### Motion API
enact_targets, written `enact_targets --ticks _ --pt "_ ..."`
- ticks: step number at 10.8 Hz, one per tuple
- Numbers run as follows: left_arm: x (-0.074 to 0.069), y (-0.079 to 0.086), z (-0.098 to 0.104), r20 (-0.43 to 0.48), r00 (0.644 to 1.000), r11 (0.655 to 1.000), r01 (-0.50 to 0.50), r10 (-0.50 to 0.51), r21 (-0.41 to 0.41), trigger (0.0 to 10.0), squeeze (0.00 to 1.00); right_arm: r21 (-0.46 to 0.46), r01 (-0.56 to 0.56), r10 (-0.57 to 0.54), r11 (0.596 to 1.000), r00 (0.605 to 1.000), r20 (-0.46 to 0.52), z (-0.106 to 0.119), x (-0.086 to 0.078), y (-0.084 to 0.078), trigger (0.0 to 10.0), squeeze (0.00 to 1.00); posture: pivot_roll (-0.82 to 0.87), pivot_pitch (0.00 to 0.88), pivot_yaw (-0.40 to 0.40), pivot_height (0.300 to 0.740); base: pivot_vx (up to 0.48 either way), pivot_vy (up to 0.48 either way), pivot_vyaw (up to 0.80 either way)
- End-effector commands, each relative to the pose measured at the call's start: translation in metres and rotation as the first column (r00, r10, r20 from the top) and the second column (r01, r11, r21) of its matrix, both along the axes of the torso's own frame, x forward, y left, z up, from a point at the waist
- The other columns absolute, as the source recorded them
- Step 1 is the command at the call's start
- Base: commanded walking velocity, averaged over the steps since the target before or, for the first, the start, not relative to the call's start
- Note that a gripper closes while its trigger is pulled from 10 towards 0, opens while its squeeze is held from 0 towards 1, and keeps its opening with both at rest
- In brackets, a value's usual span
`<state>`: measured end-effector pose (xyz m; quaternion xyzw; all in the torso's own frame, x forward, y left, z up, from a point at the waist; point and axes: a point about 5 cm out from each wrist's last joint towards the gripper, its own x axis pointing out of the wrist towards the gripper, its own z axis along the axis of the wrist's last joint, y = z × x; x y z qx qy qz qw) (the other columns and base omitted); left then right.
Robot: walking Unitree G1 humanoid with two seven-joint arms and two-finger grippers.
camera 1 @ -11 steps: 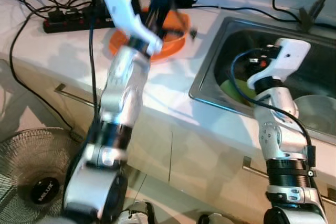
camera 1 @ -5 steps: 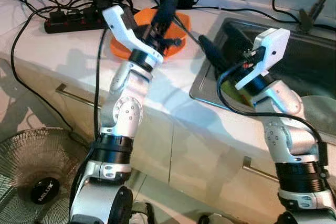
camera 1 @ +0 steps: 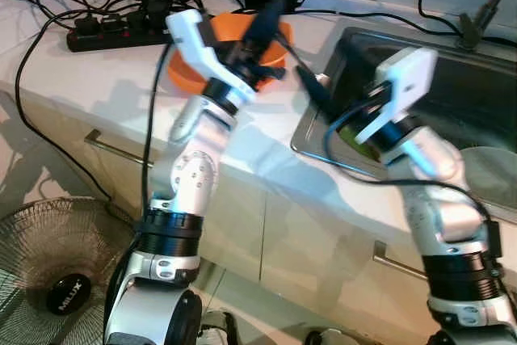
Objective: Kitchen organization
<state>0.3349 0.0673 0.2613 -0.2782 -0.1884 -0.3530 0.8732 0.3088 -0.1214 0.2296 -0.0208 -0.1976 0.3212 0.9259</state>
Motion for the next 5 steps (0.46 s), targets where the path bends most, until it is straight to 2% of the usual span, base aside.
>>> enact_targets --ticks 1,3,5 --pt "-0.004 -0.004 0.001 0.018 1.000 0.999 0.022 -0.022 0.025 10.0 0.00 -0.024 -0.021 0.021 1.000 1.000 0.008 -0.002 -0.002 0.004 10.0 0.00 0.00 0.069 0.040 0.740 0.000 0.000 0.00" --pt "-0.006 -0.007 0.000 0.011 0.999 0.998 0.050 -0.050 0.030 10.0 0.00 -0.075 -0.044 0.044 0.996 0.999 -0.004 -0.011 -0.004 0.011 10.0 0.00 0.00 0.070 0.041 0.740 0.000 0.000 0.00" --pt "-0.008 -0.010 0.000 0.008 0.997 0.996 0.070 -0.071 0.047 10.0 0.00 -0.079 -0.028 0.028 0.996 1.000 -0.001 -0.013 -0.003 0.013 10.0 0.00 0.01 0.072 0.042 0.740 0.000 0.000 0.00"
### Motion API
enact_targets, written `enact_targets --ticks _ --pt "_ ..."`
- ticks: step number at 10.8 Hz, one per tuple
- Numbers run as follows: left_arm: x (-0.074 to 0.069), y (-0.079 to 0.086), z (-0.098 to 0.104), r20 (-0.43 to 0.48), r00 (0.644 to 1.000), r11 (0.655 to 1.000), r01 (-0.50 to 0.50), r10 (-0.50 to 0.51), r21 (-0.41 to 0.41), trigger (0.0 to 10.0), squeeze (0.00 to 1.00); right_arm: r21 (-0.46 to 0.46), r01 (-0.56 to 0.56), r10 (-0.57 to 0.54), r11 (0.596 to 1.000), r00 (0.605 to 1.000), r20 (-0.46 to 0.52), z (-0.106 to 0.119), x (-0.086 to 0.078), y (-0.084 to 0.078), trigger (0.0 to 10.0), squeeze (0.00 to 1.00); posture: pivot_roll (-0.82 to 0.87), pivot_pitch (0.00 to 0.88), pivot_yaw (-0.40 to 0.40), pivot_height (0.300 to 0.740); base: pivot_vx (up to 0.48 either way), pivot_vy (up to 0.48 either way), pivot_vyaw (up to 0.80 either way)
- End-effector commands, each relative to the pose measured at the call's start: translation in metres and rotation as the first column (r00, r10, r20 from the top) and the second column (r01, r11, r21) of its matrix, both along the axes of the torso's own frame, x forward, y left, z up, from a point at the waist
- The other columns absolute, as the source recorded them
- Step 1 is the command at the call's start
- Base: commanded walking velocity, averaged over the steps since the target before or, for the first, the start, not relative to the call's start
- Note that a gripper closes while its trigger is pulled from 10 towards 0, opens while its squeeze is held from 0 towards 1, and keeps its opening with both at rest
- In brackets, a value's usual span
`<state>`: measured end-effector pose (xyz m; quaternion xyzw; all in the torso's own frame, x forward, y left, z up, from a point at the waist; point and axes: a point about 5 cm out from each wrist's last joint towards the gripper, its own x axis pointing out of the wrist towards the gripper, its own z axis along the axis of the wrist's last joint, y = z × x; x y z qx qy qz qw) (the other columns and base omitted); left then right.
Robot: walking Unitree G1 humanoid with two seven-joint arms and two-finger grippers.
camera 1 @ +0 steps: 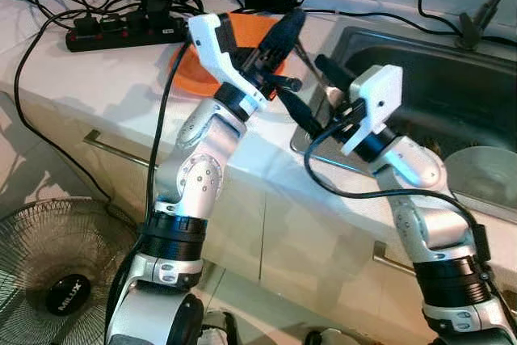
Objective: Kitchen organization
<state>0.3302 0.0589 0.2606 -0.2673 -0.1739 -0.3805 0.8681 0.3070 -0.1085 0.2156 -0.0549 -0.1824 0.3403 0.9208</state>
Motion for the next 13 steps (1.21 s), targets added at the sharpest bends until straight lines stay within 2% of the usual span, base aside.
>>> enact_targets --ticks 1,4,6,7,13 --pt "-0.004 -0.003 0.000 0.010 1.000 1.000 0.024 -0.025 0.019 10.0 0.00 -0.009 0.029 -0.029 1.000 1.000 0.010 -0.002 0.001 -0.001 10.0 0.00 0.01 0.072 0.041 0.740 0.000 0.000 0.00" --pt "-0.005 -0.004 -0.002 0.008 0.999 0.999 0.037 -0.037 0.030 10.0 0.00 0.008 0.167 -0.167 0.986 0.986 0.015 -0.002 0.014 -0.009 10.0 0.00 0.01 0.071 0.039 0.740 0.000 0.000 0.00" --pt "-0.006 -0.005 -0.003 0.007 0.999 0.998 0.041 -0.041 0.038 10.0 0.00 0.020 0.197 -0.197 0.980 0.980 0.016 -0.002 0.017 -0.012 10.0 0.00 0.01 0.070 0.040 0.740 0.000 0.000 0.00" --pt "-0.006 -0.005 -0.003 0.006 0.999 0.998 0.042 -0.042 0.040 10.0 0.00 0.029 0.207 -0.208 0.978 0.978 0.018 -0.002 0.018 -0.012 0.0 0.00 0.01 0.068 0.039 0.740 0.000 0.000 0.00" --pt "-0.007 -0.009 -0.004 0.001 0.998 0.998 0.058 -0.059 0.038 10.0 0.00 0.028 0.166 -0.167 0.986 0.986 0.012 -0.007 0.016 -0.003 0.0 0.00 0.02 0.061 0.036 0.740 0.000 0.000 0.00"
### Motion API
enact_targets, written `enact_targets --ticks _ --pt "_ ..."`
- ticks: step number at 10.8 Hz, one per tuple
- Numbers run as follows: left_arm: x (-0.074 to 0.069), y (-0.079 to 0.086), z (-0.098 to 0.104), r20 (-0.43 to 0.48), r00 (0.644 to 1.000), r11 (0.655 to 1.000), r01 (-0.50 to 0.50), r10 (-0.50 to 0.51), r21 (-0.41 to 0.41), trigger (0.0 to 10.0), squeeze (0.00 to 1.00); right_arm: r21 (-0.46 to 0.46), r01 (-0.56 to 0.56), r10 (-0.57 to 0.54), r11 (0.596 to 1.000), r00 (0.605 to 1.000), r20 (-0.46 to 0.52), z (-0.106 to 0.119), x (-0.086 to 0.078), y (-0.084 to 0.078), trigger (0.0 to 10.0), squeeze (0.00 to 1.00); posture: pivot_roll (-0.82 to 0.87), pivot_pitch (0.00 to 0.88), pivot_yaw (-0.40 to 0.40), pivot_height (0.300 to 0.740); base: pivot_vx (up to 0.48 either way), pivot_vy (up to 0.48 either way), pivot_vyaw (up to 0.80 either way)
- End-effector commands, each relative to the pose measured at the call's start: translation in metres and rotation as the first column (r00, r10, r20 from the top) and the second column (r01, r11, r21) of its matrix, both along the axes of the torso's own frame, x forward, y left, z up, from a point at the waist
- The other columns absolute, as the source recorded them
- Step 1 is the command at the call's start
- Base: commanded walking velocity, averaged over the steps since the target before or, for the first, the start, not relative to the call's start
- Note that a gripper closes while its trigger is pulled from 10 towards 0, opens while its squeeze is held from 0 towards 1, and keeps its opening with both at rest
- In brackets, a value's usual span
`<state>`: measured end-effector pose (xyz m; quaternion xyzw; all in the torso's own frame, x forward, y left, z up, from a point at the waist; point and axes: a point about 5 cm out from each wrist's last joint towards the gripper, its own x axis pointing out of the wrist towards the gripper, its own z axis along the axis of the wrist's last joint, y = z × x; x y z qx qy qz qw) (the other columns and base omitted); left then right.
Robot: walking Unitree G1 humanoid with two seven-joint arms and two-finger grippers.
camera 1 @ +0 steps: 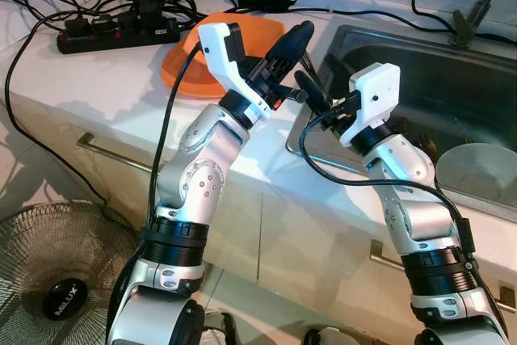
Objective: Kitchen organization
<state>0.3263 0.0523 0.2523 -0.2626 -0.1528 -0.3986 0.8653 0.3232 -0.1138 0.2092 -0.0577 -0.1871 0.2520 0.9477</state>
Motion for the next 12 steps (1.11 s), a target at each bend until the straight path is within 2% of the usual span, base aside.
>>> enact_targets --ticks 1,12 --pt "-0.0033 -0.0015 0.0037 0.024 1.000 1.000 0.014 -0.015 0.009 10.0 0.00 -0.005 -0.015 0.015 1.000 1.000 0.001 -0.0008 0.0006 0.0030 0.0 0.00 0.02 0.062 0.035 0.740 0.000 0.000 0.00" --pt "-0.0022 -0.0018 0.0041 0.038 0.999 1.000 -0.009 0.008 0.030 10.0 0.00 -0.017 -0.021 0.021 1.000 1.000 -0.004 -0.0044 0.0012 0.0047 0.0 0.00 0.02 0.067 0.036 0.740 0.000 0.000 0.00"
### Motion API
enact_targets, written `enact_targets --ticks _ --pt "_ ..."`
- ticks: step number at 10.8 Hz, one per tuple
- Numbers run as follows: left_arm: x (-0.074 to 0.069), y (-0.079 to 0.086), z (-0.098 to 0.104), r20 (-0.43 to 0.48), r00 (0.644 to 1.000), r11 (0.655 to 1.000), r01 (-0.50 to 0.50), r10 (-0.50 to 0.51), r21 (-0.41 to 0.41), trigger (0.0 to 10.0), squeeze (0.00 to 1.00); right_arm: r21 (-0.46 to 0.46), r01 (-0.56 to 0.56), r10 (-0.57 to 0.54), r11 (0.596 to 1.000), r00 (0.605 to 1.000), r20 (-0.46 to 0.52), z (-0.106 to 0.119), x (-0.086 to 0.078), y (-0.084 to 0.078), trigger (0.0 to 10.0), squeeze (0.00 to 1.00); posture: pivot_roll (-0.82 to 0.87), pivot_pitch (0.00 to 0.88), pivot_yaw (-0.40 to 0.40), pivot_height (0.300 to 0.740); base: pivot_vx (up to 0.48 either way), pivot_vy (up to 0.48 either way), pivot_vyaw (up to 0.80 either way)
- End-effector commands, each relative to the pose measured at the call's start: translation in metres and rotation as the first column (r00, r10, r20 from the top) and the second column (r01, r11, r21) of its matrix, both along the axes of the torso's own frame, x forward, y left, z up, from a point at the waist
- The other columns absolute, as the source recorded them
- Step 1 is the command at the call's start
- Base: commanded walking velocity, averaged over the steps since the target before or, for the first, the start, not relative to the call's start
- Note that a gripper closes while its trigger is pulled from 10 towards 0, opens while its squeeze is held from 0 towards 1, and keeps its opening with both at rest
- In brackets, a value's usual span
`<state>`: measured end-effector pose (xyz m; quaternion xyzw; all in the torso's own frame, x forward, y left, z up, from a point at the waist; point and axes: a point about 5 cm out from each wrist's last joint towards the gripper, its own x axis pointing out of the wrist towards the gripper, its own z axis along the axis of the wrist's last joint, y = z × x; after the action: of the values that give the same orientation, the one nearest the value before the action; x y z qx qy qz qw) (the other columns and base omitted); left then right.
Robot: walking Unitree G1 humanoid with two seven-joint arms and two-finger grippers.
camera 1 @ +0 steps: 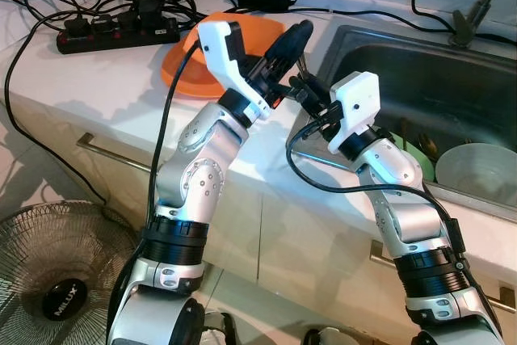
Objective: Kitchen organization
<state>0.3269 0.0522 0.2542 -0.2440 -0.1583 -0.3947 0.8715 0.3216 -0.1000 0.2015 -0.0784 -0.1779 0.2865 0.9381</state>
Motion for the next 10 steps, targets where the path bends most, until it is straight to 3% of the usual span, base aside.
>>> enact_targets --ticks 1,5,7,8,9,10 --pt "-0.002 -0.002 0.002 0.014 1.000 1.000 0.011 -0.011 -0.001 10.0 1.00 0.041 0.041 -0.041 0.998 0.999 0.003 0.003 0.003 -0.009 0.0 0.00 0.02 0.067 0.035 0.740 0.000 0.000 0.00" --pt "-0.004 -0.001 0.004 0.008 0.999 0.999 0.032 -0.032 -0.037 10.0 1.00 0.033 0.069 -0.069 0.997 0.998 0.003 0.002 0.007 -0.012 0.0 0.00 0.03 0.066 0.034 0.740 0.000 0.000 0.00" --pt "-0.004 0.002 0.005 0.006 1.000 0.999 0.019 -0.019 -0.051 10.0 1.00 0.040 0.155 -0.156 0.987 0.988 0.019 0.007 0.016 -0.023 0.0 0.00 0.03 0.064 0.034 0.740 0.000 0.000 0.00" --pt "-0.003 0.004 -0.001 0.004 1.000 1.000 -0.011 0.011 -0.007 10.0 0.00 0.053 0.213 -0.215 0.976 0.976 0.035 0.013 0.024 -0.033 0.0 0.00 0.02 0.061 0.035 0.740 0.000 0.000 0.00" --pt "-0.002 0.006 -0.007 -0.007 1.000 0.999 -0.025 0.025 0.021 10.0 0.00 0.074 0.252 -0.255 0.965 0.966 0.036 0.017 0.030 -0.041 0.0 0.00 0.03 0.061 0.034 0.740 0.000 0.000 0.00" --pt "-0.004 0.007 -0.013 -0.022 0.999 0.999 -0.031 0.032 0.042 10.0 0.00 0.098 0.296 -0.300 0.950 0.954 0.023 0.020 0.036 -0.049 10.0 0.00 0.03 0.060 0.033 0.740 0.000 0.000 0.00"
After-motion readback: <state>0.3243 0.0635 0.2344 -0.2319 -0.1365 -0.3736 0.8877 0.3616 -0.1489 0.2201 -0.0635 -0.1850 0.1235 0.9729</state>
